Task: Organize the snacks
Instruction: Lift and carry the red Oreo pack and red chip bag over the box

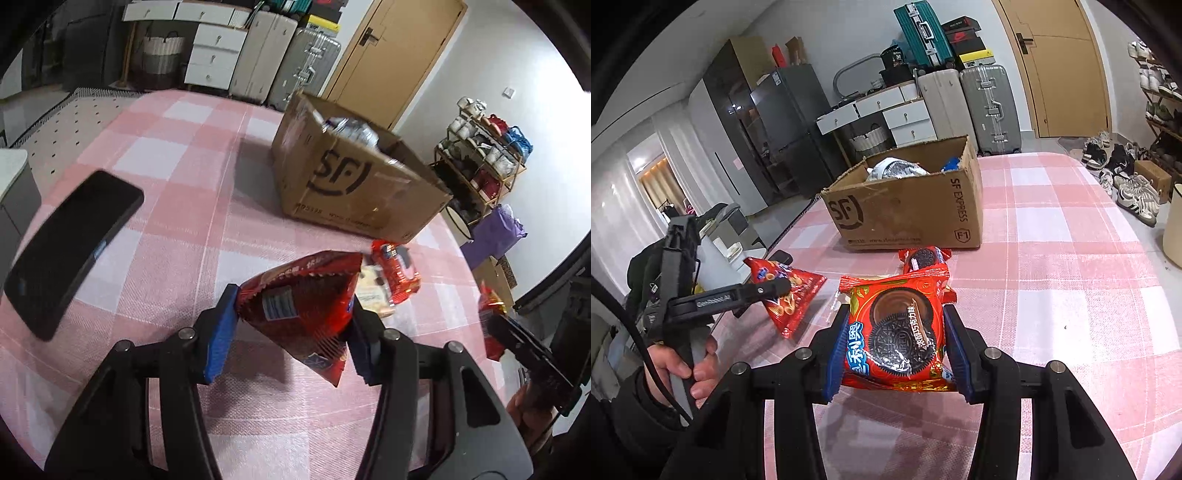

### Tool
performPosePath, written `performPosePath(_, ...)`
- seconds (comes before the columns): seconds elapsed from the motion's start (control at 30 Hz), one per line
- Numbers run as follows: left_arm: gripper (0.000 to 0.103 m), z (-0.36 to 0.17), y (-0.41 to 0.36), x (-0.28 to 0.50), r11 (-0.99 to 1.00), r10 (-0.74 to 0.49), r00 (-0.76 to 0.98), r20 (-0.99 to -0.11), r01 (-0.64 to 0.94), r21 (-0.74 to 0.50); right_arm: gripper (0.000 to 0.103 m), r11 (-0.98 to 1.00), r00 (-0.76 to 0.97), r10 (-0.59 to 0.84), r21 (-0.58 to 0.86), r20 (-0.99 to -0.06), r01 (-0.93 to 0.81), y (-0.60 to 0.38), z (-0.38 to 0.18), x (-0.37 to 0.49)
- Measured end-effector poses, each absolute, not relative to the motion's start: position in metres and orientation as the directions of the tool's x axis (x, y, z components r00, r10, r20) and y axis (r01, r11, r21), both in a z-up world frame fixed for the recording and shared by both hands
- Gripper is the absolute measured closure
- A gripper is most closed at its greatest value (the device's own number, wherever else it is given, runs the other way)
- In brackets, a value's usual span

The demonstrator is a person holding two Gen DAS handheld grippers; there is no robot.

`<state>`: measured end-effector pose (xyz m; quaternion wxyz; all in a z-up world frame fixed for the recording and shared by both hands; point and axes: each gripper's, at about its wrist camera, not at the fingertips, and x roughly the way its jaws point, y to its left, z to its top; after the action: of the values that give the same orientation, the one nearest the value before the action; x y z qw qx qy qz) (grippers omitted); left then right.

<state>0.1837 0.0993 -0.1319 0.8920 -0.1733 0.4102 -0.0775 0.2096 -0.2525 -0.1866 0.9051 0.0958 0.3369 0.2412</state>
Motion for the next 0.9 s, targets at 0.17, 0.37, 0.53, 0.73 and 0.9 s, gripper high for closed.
performPosePath(0.17, 0.052, -0.103, 0.098, 0.181, 0.931, -0.288, 0.672, -0.682, 0.029, -0.365, 0.055, 0.857, 0.66, 0.516, 0.326, -0.546, -0.4, -0.247, -0.172, 0.208)
performPosePath(0.37, 0.052, -0.047, 0.093, 0.185, 0.936, -0.31, 0.709, -0.634, 0.108, -0.336, 0.055, 0.825, 0.661, 0.566, 0.341, -0.493, -0.451, -0.25, -0.132, 0.216)
performPosePath(0.53, 0.051, -0.009, 0.084, 0.192, 0.934, -0.327, 0.73, -0.6, 0.154, -0.322, 0.055, 0.804, 0.67, 0.595, 0.32, -0.444, -0.502, -0.246, -0.09, 0.226)
performPosePath(0.73, 0.051, 0.041, 0.067, 0.206, 0.933, -0.342, 0.747, -0.569, 0.199, -0.299, 0.055, 0.789, 0.684, 0.615, 0.294, -0.392, -0.54, -0.239, -0.041, 0.241)
performPosePath(0.9, 0.051, 0.076, 0.048, 0.223, 0.941, -0.333, 0.762, -0.556, 0.234, -0.243, 0.055, 0.764, 0.669, 0.645, 0.275, -0.369, -0.584, -0.229, -0.006, 0.261)
